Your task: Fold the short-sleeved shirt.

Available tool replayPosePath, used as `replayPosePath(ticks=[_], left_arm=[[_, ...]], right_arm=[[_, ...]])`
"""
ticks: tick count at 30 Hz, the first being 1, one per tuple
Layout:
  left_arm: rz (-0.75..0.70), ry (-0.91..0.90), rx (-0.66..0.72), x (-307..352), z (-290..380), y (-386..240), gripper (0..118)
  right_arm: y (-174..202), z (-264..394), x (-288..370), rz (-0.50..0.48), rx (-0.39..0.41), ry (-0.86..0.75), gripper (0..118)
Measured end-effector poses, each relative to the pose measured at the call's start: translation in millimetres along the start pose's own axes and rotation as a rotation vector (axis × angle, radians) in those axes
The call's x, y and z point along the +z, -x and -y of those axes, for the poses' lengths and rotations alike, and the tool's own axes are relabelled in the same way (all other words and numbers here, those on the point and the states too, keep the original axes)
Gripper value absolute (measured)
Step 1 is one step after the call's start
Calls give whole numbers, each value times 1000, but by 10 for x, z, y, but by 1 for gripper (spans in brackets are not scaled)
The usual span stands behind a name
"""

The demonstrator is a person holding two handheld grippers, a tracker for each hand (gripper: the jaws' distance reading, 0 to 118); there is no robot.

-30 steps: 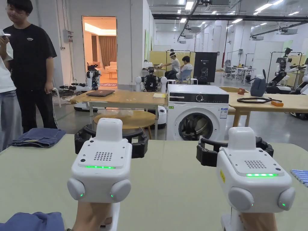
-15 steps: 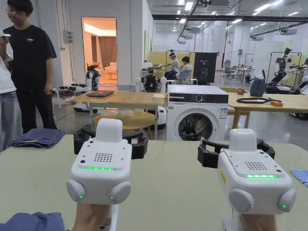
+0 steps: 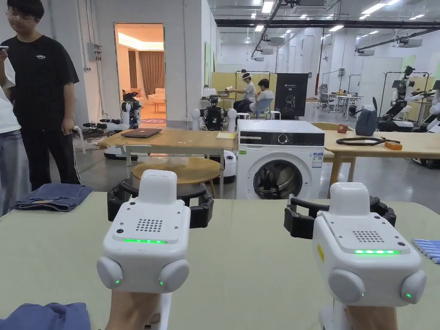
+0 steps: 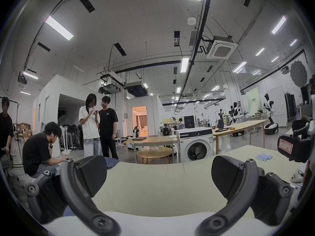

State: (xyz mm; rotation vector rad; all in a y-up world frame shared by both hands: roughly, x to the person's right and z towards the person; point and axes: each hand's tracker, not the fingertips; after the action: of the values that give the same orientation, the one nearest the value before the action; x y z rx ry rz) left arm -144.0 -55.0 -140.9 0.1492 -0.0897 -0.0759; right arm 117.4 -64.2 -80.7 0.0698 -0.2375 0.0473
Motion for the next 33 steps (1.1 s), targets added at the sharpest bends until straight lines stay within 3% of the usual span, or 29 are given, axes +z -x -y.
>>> replayPosePath(ticks=[3,4,5,6,7,8,9,10,12,15,19,23,30,31,32,33], left_arm=[[8,2,11,22,-25,5,115],[24,19,12,33,-45,14,105],[35,22,7,55,-61,31,82],[36,16,0,87,-70,46,42],[15,7,-26,129,-81,68,42],[-28,1,-61,161,-88,122,33],[-54,-8,-73,192,-92,191,20],[-72,-11,-64,243,-101,304,14],[-82,20,-17,341,-133,627,14],[-232,57,28,489,-136,1205,5],[-421,103,83,725,-67,1943,4],[-491,209,136,777,159,2358,1],[-275,578,203,262,1046,2245,1],[-246,640,234,161,1237,2202,9],[-240,672,242,43,1414,2147,34],[-252,728,238,-45,1580,2060,91]], right_arm=[[-15,2,6,3,4,7,118],[-20,1,11,-2,2,8,109],[-13,-5,16,-24,-9,8,80],[15,-20,20,-57,-24,2,9],[101,-42,14,-64,-21,-1,9],[223,-58,-33,-44,-9,3,0],[323,-104,-23,-33,-23,-15,0],[425,-157,-31,-83,-35,-17,0],[672,-162,-90,-198,-86,13,0],[1166,-78,-136,-293,-66,15,0],[1804,14,-63,-456,-28,16,0],[2243,144,-13,-562,-19,49,0],[2504,455,-124,-615,45,132,0],[2501,517,-155,-612,58,145,0],[2488,582,-192,-608,72,164,0],[2469,639,-225,-605,82,179,0]])
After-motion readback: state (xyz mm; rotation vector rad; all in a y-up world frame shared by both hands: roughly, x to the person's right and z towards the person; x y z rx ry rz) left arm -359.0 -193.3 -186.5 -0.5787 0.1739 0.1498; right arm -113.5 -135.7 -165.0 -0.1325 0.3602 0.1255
